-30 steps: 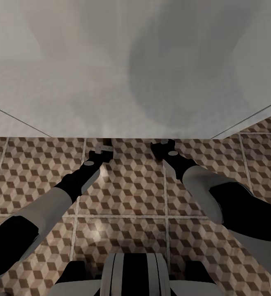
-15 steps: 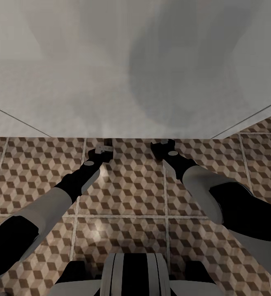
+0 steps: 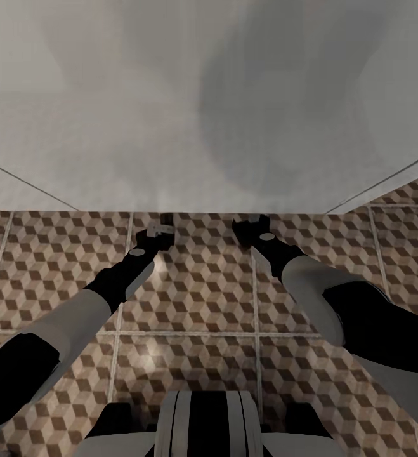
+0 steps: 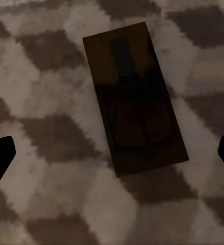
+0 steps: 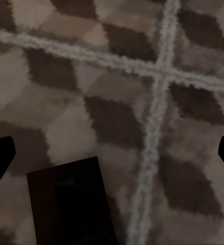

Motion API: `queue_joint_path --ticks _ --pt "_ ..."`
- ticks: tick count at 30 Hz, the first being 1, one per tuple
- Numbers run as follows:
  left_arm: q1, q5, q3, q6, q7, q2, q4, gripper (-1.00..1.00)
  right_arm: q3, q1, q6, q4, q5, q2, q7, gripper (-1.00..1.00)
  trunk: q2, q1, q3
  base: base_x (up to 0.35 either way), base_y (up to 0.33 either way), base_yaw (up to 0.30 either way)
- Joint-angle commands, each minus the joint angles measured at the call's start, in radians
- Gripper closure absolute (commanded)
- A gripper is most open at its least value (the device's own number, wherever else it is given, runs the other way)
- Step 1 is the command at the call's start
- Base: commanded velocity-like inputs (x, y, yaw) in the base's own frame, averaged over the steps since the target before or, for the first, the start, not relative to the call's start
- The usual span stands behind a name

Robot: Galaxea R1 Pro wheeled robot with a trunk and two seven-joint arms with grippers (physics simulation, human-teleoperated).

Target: Take the four mousetraps from the cabinet in the bathroom and place them on the bathroom floor. Make sure all four end up on the same floor surface, and ensure that at least two of them are either under or directly next to the same bathroom sink.

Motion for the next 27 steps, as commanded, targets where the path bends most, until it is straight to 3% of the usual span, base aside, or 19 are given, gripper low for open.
queue_joint_path --ticks 1,27 --pt "-0.001 0.008 -0.008 0.004 0.009 0.002 -0.003 -1.00 0.005 -0.001 -0.002 0.002 0.002 0.000 -0.005 -1.00 0.000 0.000 -0.001 -0.097 0.000 0.000" --pt "-0.001 0.008 -0.008 0.002 0.009 0.003 -0.008 -1.00 0.005 -0.001 -0.002 0.002 0.002 -0.001 -0.006 -1.00 0.000 0.000 -0.001 -0.298 0.000 0.000"
